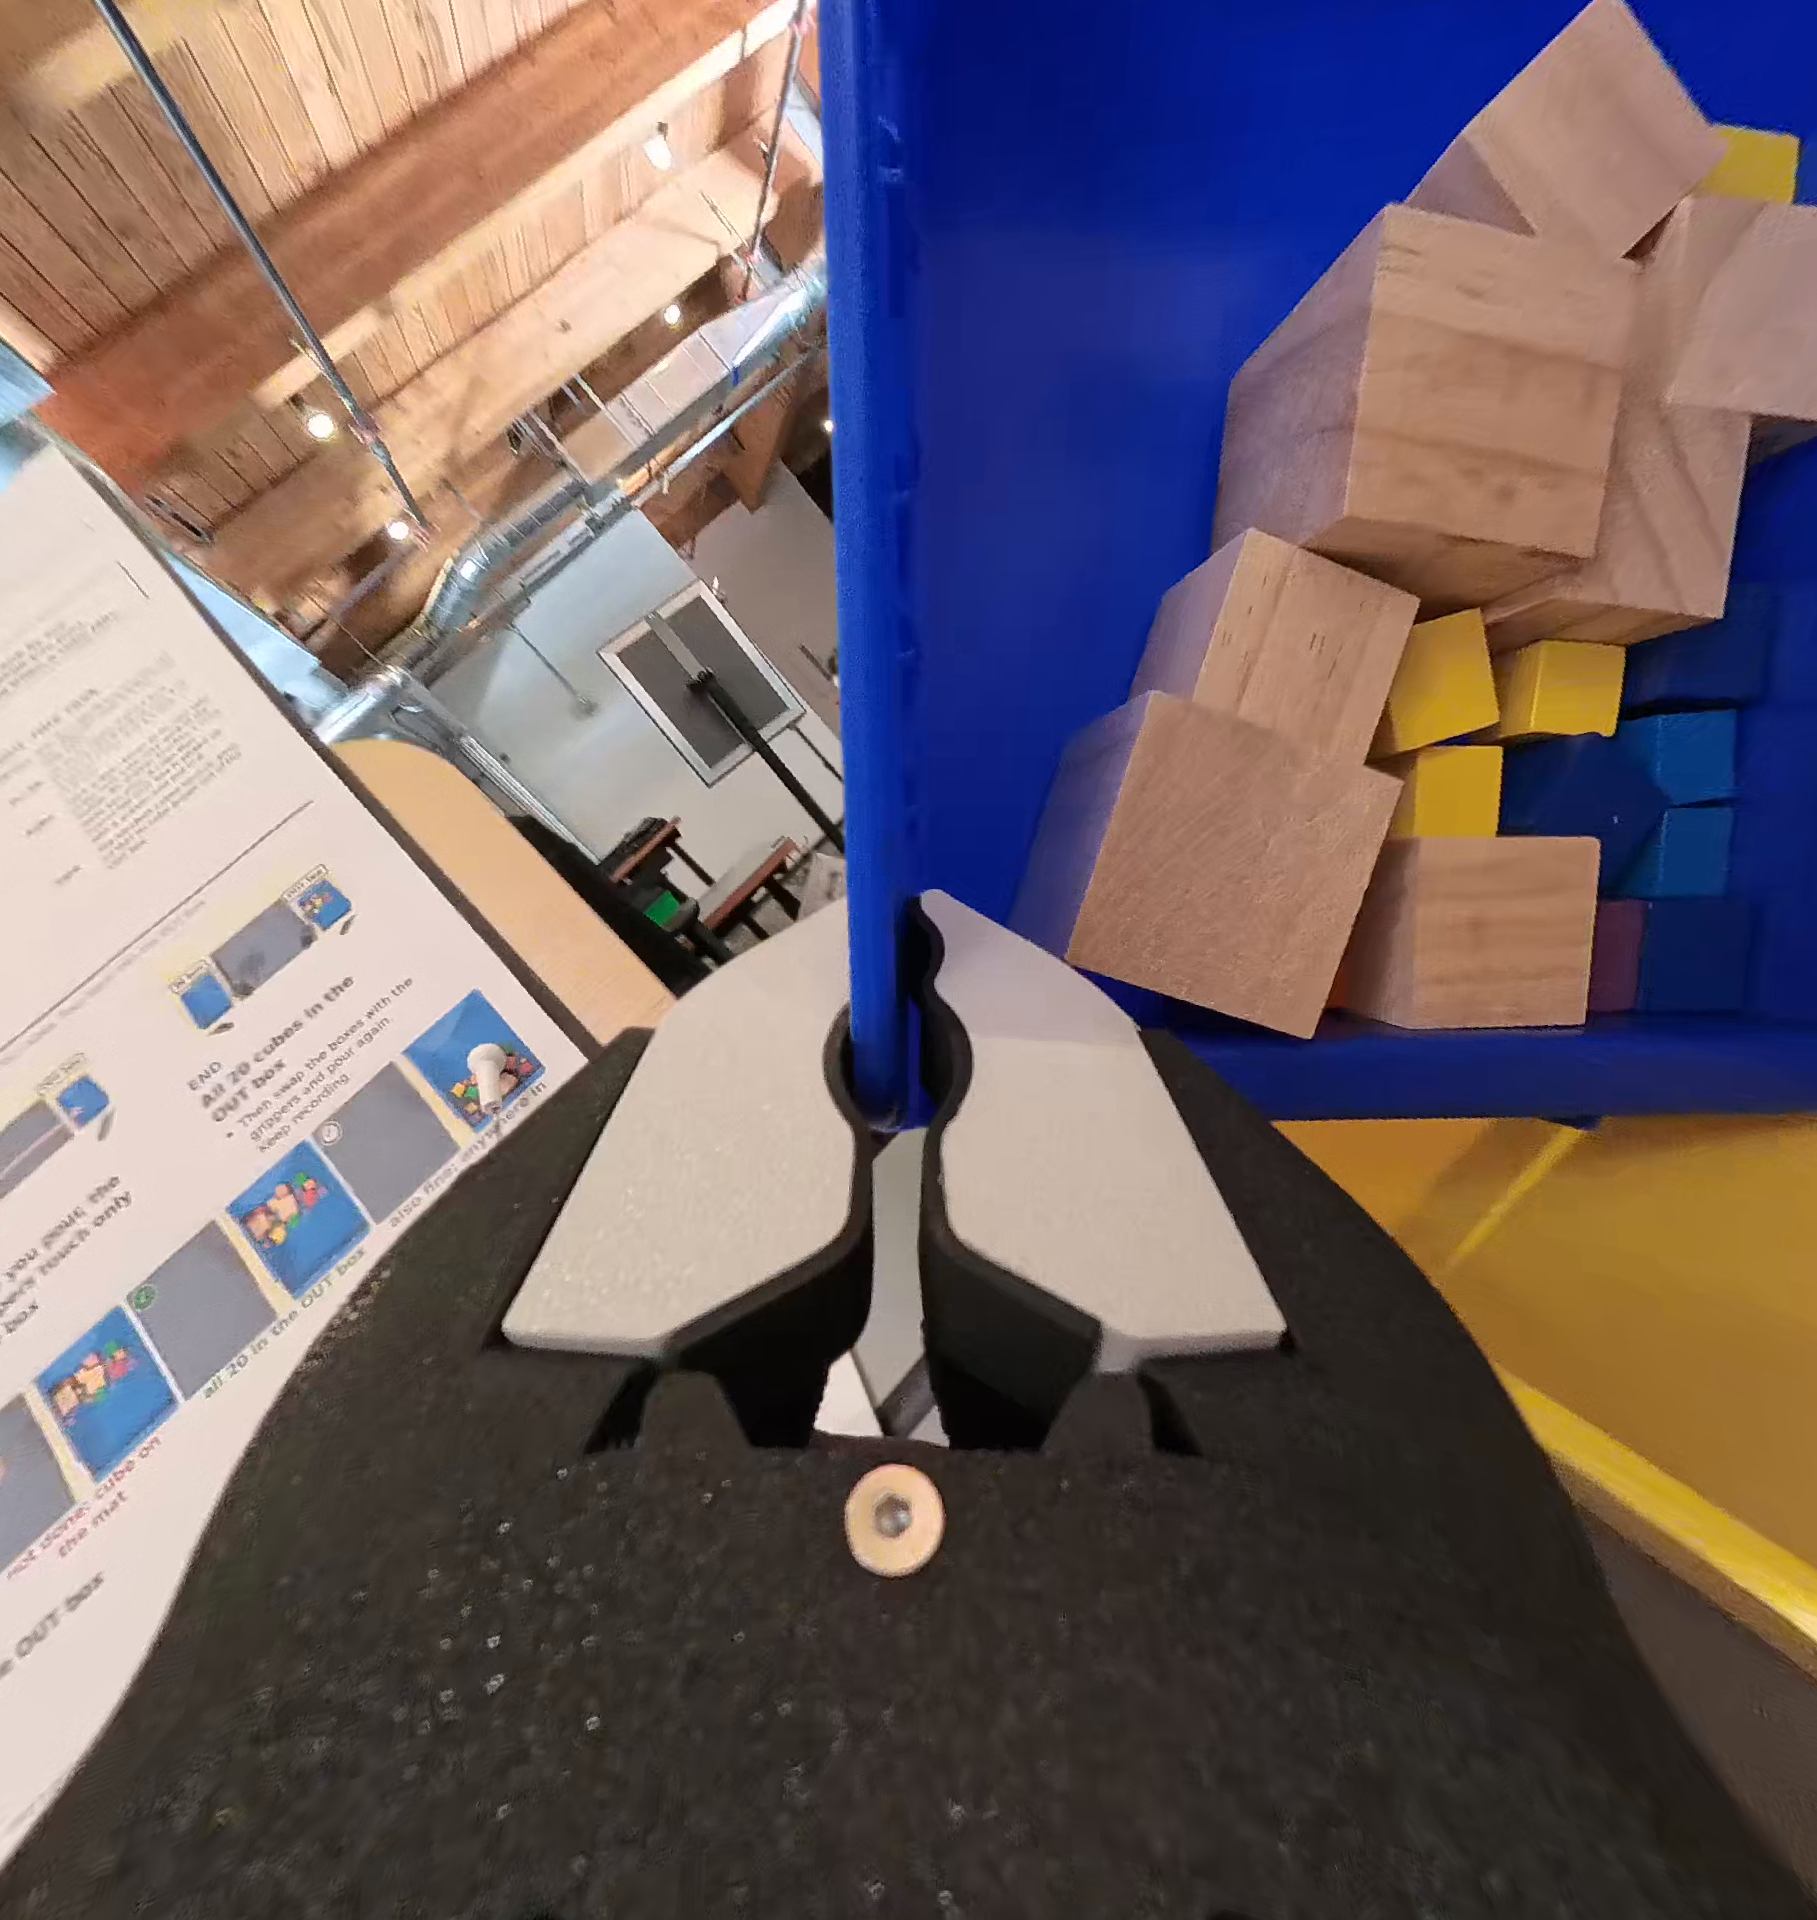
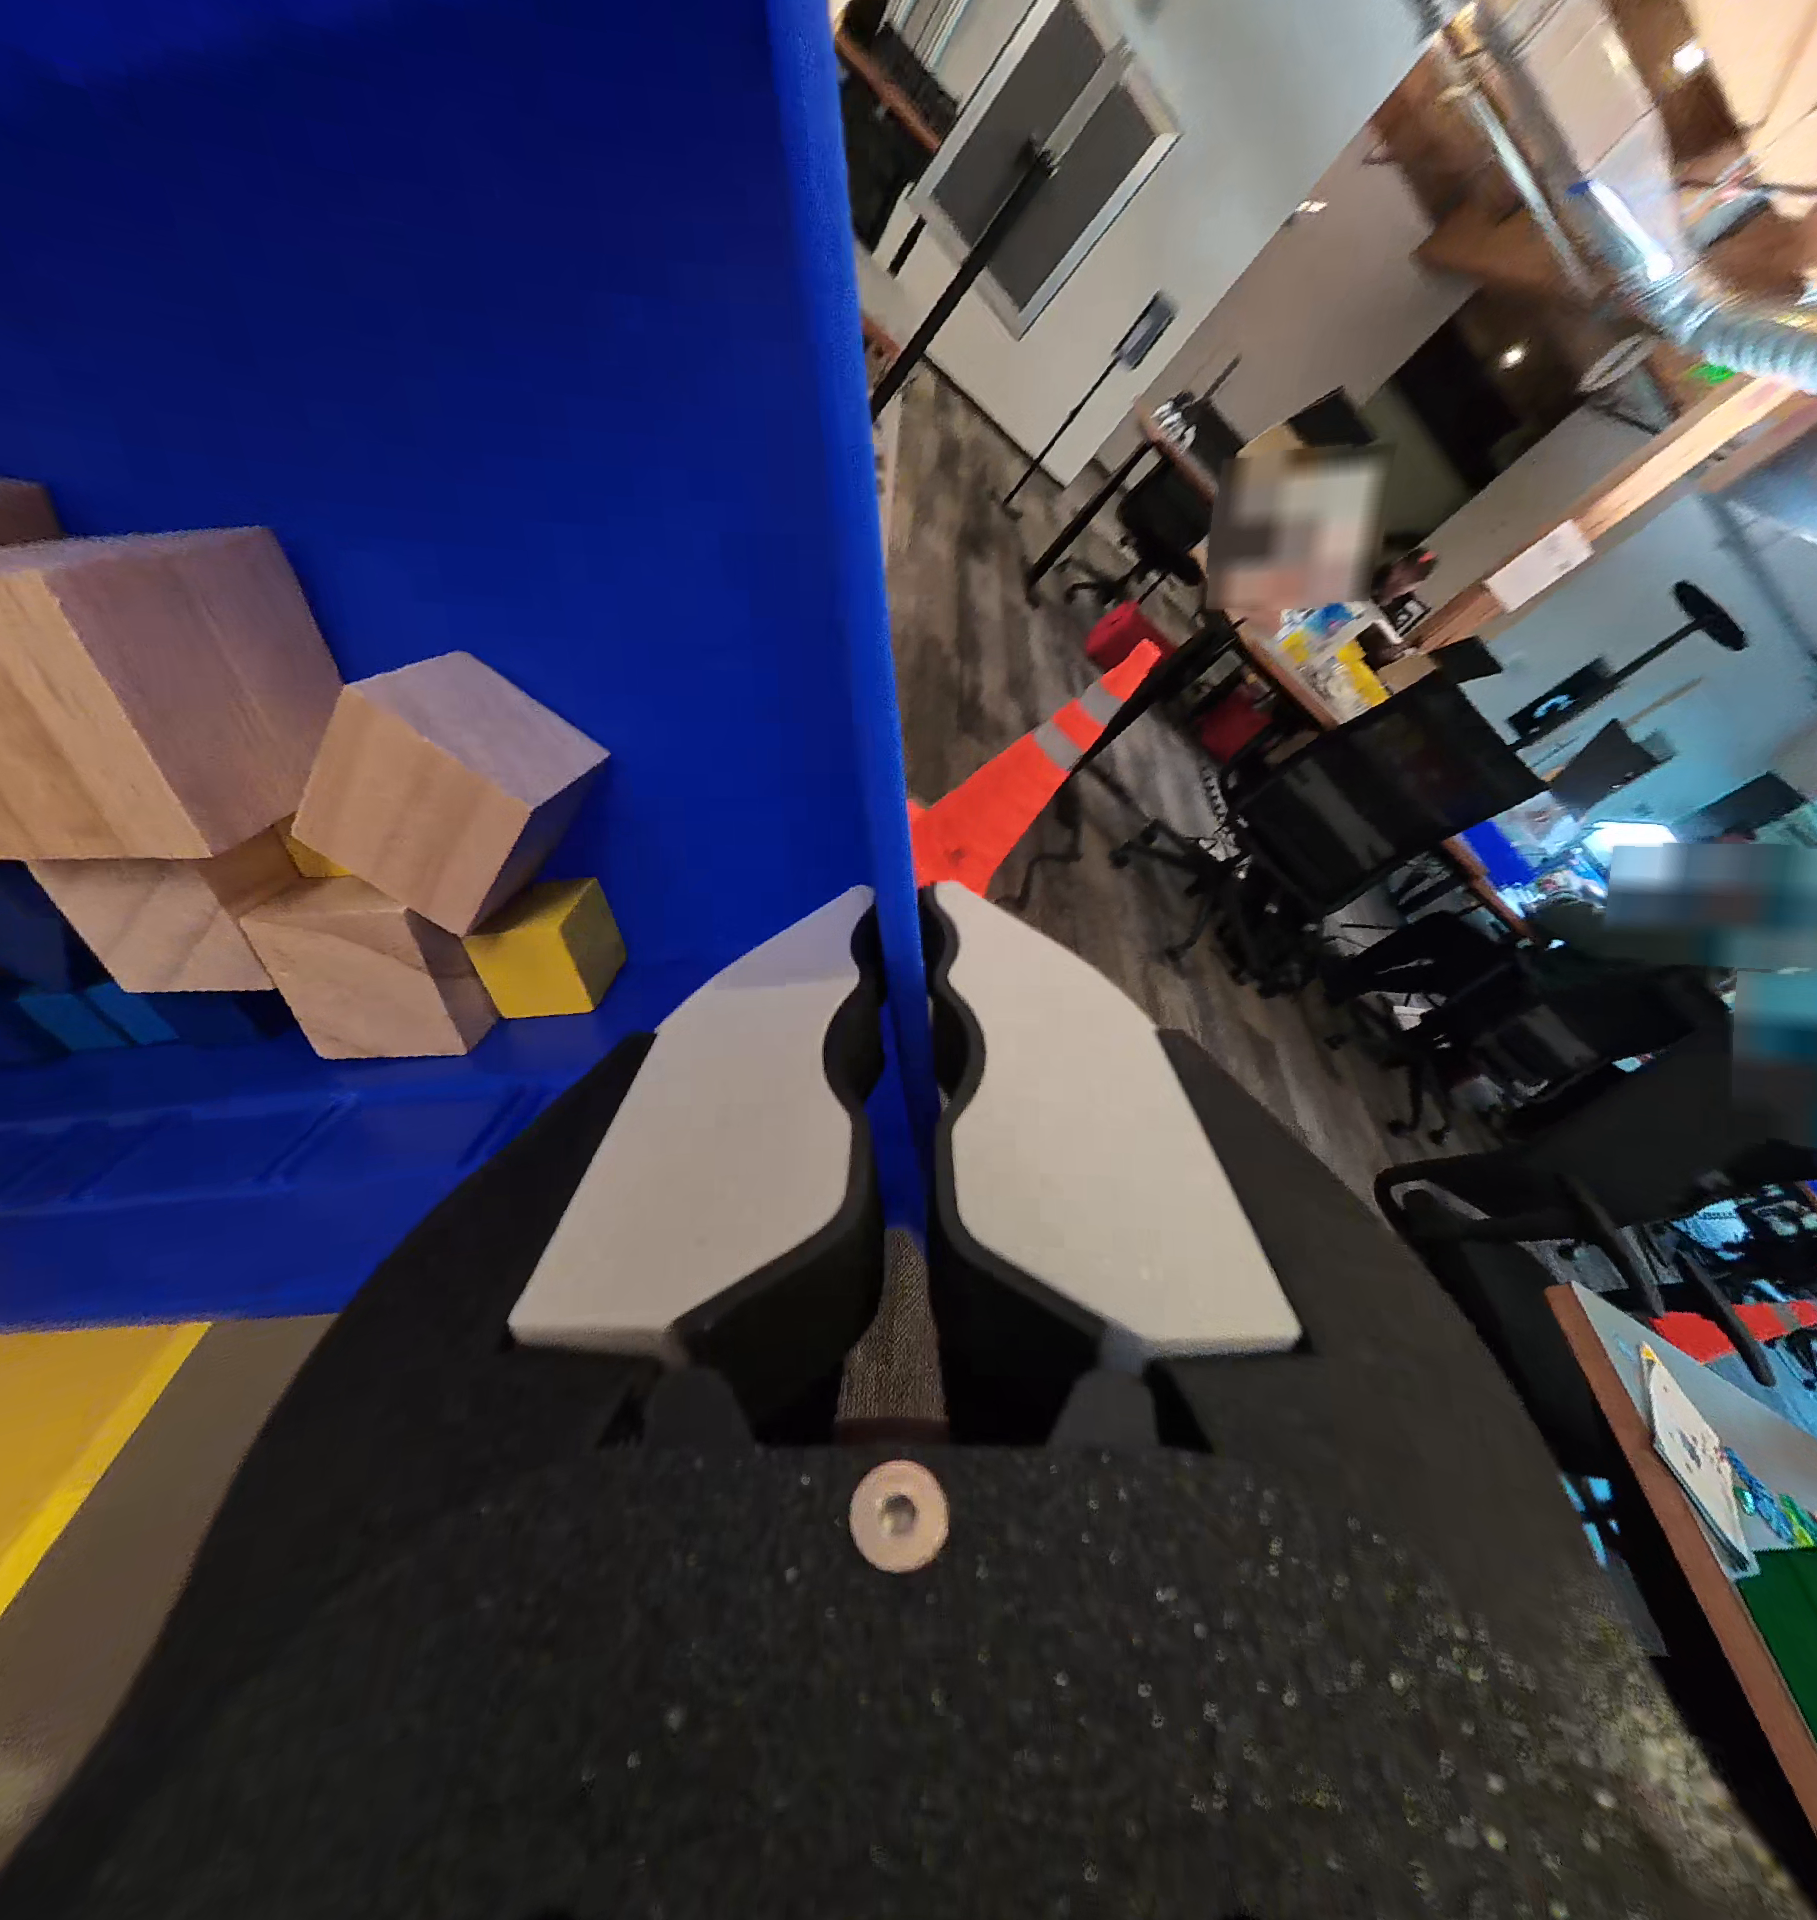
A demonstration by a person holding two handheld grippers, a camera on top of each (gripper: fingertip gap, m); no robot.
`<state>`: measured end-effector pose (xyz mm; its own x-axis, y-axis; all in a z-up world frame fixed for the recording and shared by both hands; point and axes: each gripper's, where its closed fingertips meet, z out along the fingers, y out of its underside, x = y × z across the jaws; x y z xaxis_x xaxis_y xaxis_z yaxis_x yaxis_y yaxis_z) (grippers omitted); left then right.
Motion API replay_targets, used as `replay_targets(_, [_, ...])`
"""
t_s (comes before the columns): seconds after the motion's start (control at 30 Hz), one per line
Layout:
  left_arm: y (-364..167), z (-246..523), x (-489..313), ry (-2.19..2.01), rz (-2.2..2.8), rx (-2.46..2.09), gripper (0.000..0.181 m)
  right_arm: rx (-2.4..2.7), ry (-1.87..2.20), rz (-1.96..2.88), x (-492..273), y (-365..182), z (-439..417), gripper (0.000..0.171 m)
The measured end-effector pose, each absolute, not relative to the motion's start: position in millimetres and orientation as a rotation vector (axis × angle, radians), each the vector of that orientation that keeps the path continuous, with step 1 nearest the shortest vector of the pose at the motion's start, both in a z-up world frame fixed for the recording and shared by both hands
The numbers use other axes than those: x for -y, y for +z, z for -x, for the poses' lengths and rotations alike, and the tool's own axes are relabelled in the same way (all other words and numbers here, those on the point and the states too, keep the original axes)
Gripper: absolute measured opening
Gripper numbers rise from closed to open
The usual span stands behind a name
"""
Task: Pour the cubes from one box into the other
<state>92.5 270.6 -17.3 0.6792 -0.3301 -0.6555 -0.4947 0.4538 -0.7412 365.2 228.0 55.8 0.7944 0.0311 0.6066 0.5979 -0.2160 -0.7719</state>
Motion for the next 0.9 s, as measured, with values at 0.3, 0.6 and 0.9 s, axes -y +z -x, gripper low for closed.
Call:
replay_targets(0.3, [-19,-91,-256,0.186,0.993,-0.873,0.002,0.416,-0.649,1.537,-189,57,-361,0.005])
replay_targets(0.6, [-19,-92,-251,0.234,0.925,-0.865,0.002,0.319,-0.690,1.408,-159,52,-358,0.005])
replay_targets(0.9, [-16,-92,-250,0.246,0.904,-0.858,0.002,0.282,-0.698,1.363,-149,51,-355,0.005])
